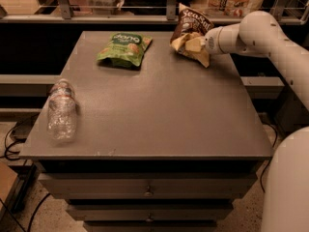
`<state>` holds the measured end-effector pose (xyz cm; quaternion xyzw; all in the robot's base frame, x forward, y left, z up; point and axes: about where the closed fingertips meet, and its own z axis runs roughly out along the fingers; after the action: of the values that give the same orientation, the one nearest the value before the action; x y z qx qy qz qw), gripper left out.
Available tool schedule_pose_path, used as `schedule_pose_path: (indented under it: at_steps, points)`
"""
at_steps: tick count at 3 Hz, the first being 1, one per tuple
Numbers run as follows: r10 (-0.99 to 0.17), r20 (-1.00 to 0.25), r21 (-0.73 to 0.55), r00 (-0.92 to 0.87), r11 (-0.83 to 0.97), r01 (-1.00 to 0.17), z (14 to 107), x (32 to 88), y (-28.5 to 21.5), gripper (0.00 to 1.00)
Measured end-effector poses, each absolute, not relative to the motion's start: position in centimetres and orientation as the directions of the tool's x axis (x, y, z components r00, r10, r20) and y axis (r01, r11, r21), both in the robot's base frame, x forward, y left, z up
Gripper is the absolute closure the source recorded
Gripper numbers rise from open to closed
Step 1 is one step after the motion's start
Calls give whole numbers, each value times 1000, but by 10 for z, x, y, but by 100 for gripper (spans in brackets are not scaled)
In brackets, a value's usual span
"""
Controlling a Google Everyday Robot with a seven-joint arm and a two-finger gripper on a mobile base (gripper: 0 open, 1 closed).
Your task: Move brown chip bag near water bottle
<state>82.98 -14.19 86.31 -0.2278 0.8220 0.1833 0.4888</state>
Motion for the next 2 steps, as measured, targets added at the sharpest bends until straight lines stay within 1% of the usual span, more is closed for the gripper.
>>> schedule_pose_path:
  at_steps: [2]
  points:
    - [-195,-887,78,-418,829,-554,863,830,-142,100]
